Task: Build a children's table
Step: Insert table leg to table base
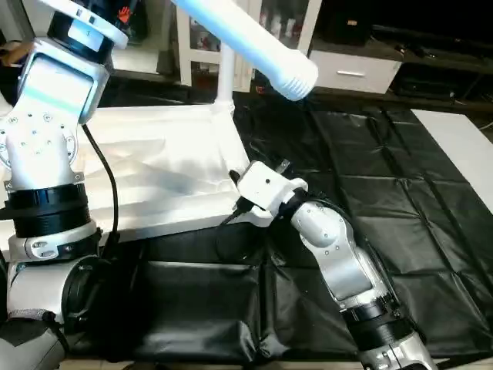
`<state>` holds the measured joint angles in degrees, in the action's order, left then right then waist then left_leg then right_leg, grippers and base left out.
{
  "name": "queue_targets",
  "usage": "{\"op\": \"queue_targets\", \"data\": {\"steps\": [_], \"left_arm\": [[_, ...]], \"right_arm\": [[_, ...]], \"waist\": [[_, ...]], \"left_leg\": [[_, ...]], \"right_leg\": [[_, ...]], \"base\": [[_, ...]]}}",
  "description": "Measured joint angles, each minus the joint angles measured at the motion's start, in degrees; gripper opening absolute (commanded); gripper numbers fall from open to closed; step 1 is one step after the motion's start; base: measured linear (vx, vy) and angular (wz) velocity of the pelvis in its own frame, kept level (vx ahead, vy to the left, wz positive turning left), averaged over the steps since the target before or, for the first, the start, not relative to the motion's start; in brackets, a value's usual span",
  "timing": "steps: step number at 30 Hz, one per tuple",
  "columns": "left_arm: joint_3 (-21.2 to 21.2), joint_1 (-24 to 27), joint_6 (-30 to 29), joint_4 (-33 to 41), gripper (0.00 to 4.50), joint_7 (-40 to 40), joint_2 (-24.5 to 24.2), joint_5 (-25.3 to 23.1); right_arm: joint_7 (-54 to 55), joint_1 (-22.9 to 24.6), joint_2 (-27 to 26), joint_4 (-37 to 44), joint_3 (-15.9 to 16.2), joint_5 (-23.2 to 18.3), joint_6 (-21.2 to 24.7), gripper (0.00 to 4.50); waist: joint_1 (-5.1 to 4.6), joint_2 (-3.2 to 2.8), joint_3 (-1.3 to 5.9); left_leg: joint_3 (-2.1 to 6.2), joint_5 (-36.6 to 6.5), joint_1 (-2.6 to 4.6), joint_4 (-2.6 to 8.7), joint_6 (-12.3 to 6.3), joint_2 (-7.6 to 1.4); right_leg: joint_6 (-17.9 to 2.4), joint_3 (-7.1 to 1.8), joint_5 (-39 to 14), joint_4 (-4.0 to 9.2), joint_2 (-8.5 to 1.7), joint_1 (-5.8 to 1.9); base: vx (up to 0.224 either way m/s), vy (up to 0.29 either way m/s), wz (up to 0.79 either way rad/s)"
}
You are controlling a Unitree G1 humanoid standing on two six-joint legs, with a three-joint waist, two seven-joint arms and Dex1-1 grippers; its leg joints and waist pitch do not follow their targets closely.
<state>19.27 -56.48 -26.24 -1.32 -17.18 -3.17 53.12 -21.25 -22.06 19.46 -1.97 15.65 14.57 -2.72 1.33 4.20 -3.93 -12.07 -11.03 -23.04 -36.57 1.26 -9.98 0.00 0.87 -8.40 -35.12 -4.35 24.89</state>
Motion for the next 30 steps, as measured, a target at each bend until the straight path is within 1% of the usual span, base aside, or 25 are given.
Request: {"op": "queue_targets", "data": {"steps": [6, 10, 11, 13, 14, 16, 18, 19, 20, 21, 23, 27, 30], "left_arm": [[-0.29, 0.35, -0.02, 0.25, 1.7, 1.4, -0.48, -0.72], [-1.64, 0.35, 0.5, -2.4, 1.7, 6.31, -2.02, -7.08], [-2.23, 0.49, 1.07, -3.64, 1.7, 8.17, -2.68, -9.83], [-2.32, 0.73, 1.62, -5.43, 1.7, 10.88, -3.66, -13.53], [-2.26, 0.96, 1.94, -6.57, 1.7, 12.13, -3.99, -14.97], [-2.21, 1.32, 2.37, -7.49, 1.7, 13.38, -4.0, -15.79], [-1.79, 1.38, 2.51, -7.88, 1.7, 14.86, -3.87, -15.71], [-1.47, 1.37, 2.52, -8.07, 1.7, 15.34, -3.82, -15.62], [-1.09, 1.37, 2.4, -8.38, 1.7, 15.92, -3.65, -15.33], [-0.82, 1.36, 2.09, -8.5, 1.7, 16.28, -3.41, -15.03], [-0.79, 1.35, 1.11, -8.47, 1.7, 16.36, -2.33, -14.44], [-2.04, 1.34, -0.16, -8.4, 1.7, 15.3, -1.97, -14.5], [-3.45, 1.34, -1.27, -7.91, 1.7, 14.23, -1.54, -14.51]], "right_arm": [[-0.83, 0.09, -0.71, 2.68, -0.41, -1.41, 0.05, 3.22], [-2.36, -0.68, -3.23, 4.81, -0.08, -3.88, 0.13, 3.22], [-2.56, -1.35, -4.16, 5.49, -0.01, -5.05, 0.65, 3.5], [-2.5, -3.41, -5.88, 6.16, -0.01, -6.1, 1.57, 3.6], [-2.41, -4.95, -6.79, 6.37, -0.08, -6.84, 2.19, 3.6], [-2.29, -6.57, -7.81, 6.37, -0.12, -7.41, 2.65, 3.88], [-1.38, -7.71, -8.59, 5.99, 0.13, -6.57, 3.19, 4.02], [-0.55, -8.29, -8.83, 5.38, 0.35, -5.28, 3.74, 4.06], [0.41, -9.23, -8.83, 3.98, 0.72, -3.28, 3.95, 4.06], [2.29, -10.51, -8.77, 2.26, 1.13, -0.51, 4.44, 4.26], [5.71, -14.38, -8.54, -2.27, 1.32, 4.21, 6.21, 4.38], [7.73, -18.68, -8.69, -6.51, 1.34, 5.81, 6.88, 4.45], [8.33, -21.78, -9.17, -11.42, 1.18, 5.03, 7.81, 4.46]], "waist": [[0.26, 0.12, 0.01], [0.2, 0.11, 0.0], [0.2, 0.11, 0.0], [-0.19, 0.11, 0.0], [-0.34, 0.11, 0.0], [-0.38, 0.1, 0.0], [-0.07, 0.1, 0.0], [0.06, 0.09, 0.0], [0.22, 0.08, -0.01], [0.32, 0.02, -0.05], [0.55, -0.01, -0.07], [0.51, -0.24, -0.14], [0.44, -0.46, -0.13]], "left_leg": [[0.0, 0.0, 0.0, 0.0, 0.0, -0.01], [0.01, 0.0, 0.01, 0.0, 0.0, -0.01], [0.02, 0.0, 0.0, 0.0, 0.0, -0.02], [0.03, 0.0, 0.01, 0.0, 0.01, -0.01], [0.05, 0.01, 0.01, 0.0, 0.02, -0.01], [0.06, 0.01, 0.01, 0.0, 0.02, -0.01], [0.06, 0.02, -0.01, 0.0, 0.03, 0.0], [0.07, 0.02, 0.0, 0.0, 0.03, 0.01], [0.06, 0.02, -0.02, 0.0, 0.03, 0.01], [0.06, 0.03, -0.02, -0.02, 0.05, 0.02], [0.07, 0.07, -0.08, -0.03, 0.13, 0.03], [0.1, 0.07, -0.05, -0.03, 0.14, 0.02], [0.11, 0.07, -0.05, -0.03, 0.14, 0.02]], "right_leg": [[0.04, 0.0, -0.03, 0.0, 0.0, 0.0], [0.09, 0.01, -0.02, -0.03, 0.01, 0.02], [0.37, 0.01, -0.17, -0.04, 0.01, 0.01], [0.42, 0.01, -0.16, -0.04, 0.01, 0.03], [0.43, 0.01, -0.14, -0.04, 0.01, 0.01], [0.42, 0.01, -0.14, -0.05, 0.01, 0.01], [0.1, 0.02, 0.06, -0.04, 0.01, -0.01], [0.1, 0.01, 0.06, -0.03, 0.01, -0.02], [0.1, 0.01, 0.06, -0.02, 0.01, -0.02], [0.09, 0.01, 0.06, -0.04, 0.0, -0.01], [0.08, 0.01, 0.07, -0.03, -0.01, 0.01], [0.09, 0.03, 0.07, -0.05, 0.02, 0.01], [0.09, 0.04, 0.07, -0.08, 0.03, 0.03]], "base": [[0.0, 0.0, 0.0], [0.0, 0.0, 0.0], [0.0, 0.0, 0.0], [0.0, 0.0, 0.0], [0.0, 0.0, 0.0], [0.0, 0.0, 0.0], [0.0, 0.0, 0.0], [0.0, 0.0, 0.0], [0.0, 0.0, 0.0], [0.0, 0.0, 0.0], [0.0, 0.0, 0.0], [0.0, 0.0, 0.0], [0.0, 0.0, 0.0]]}}
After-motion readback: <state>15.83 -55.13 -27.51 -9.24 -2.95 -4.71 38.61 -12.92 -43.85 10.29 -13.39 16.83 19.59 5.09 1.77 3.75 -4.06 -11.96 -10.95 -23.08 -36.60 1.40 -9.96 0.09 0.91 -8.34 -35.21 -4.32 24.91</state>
